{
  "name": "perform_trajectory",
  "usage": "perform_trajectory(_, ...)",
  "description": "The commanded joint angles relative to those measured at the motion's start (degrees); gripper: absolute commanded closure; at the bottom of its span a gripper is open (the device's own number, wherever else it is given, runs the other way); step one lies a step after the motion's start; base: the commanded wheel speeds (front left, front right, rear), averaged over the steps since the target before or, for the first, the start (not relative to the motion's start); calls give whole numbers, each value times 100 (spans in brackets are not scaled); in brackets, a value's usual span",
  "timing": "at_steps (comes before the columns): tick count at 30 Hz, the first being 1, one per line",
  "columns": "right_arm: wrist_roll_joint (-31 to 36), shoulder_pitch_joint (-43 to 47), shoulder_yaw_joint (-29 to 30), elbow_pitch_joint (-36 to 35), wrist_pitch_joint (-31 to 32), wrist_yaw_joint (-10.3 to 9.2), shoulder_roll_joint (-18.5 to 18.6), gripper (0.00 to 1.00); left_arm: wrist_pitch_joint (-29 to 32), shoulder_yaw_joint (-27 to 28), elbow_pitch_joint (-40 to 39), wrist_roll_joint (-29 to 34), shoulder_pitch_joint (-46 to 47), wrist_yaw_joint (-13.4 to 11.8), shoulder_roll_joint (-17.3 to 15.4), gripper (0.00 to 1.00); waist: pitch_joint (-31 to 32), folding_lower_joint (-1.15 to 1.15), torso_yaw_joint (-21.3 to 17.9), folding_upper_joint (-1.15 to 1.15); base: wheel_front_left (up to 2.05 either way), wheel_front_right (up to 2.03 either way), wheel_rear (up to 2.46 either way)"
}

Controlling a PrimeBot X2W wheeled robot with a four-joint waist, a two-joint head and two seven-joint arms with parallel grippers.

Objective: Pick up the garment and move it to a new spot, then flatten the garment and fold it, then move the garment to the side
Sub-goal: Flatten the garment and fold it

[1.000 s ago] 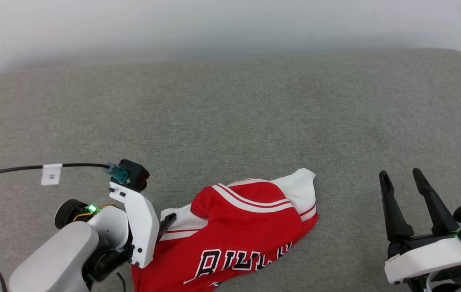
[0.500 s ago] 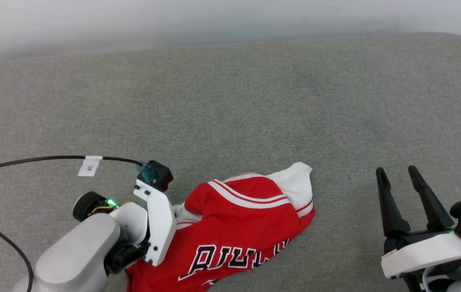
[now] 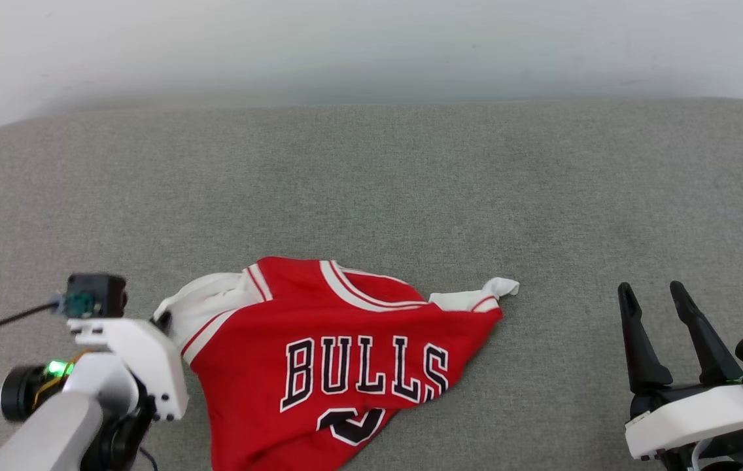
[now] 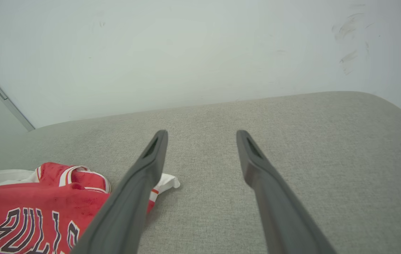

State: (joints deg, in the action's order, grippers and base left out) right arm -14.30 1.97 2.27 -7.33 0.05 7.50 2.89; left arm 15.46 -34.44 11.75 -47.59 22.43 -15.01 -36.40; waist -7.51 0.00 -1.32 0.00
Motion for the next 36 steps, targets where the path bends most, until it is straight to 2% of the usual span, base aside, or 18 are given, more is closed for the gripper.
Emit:
perform_trajectory(1, 10, 66, 15, -36, 27, -2, -1, 0, -133, 175, -91, -204, -491, -225, -52, 100, 58, 0, 47, 0, 0, 0, 0)
perform_trajectory(4, -4, 128, 12, -47, 51, -2, -2, 0, -289, 395, -161, -545, -1202, -447, -49, 100, 117, 0, 54, 0, 0, 0, 0)
perform_trajectory(8, -12, 180, 40, -51, 86, -2, -2, 0, -378, 428, -207, -866, -1855, -515, 126, 100, 189, 0, 56, 0, 0, 0, 0)
perform_trajectory(9, -11, 202, 49, -46, 78, -2, -2, 0, -437, 442, -214, -884, -1936, -530, 172, 89, 223, 0, 62, 0, 0, 0, 0)
perform_trajectory(10, -9, 234, 68, -38, 90, -2, -2, 0, -521, 449, -233, -876, -1994, -557, 218, 2, 260, 0, 71, 0, 0, 0, 0)
perform_trajectory(11, -3, 257, 76, -39, 100, -2, -2, 0, -605, 464, -259, -868, -2044, -565, 262, 0, 288, 0, 78, 0, 0, 0, 0)
perform_trajectory(19, 48, 360, 164, -82, 249, -2, -2, 0, -1689, 663, -513, -439, -1844, -535, 380, 0, 585, 0, 93, 0, 0, 0, 0)
perform_trajectory(27, -97, 419, 349, -2, 497, -2, -2, 0, -2441, 634, -912, 98, -1604, -573, 435, 0, 707, 0, 76, 0, 0, 0, 0)
perform_trajectory(31, -220, 359, 521, 287, 906, -2, -2, 0, -2752, 624, -1173, 377, -1499, -674, 523, 0, 692, 0, 91, 0, 0, 0, 0)
perform_trajectory(36, -275, -157, 660, 978, 1752, -2, -4, 0, -2931, 626, -1515, 671, -1424, -800, 607, 0, 512, 0, 218, 0, 0, 0, 0)
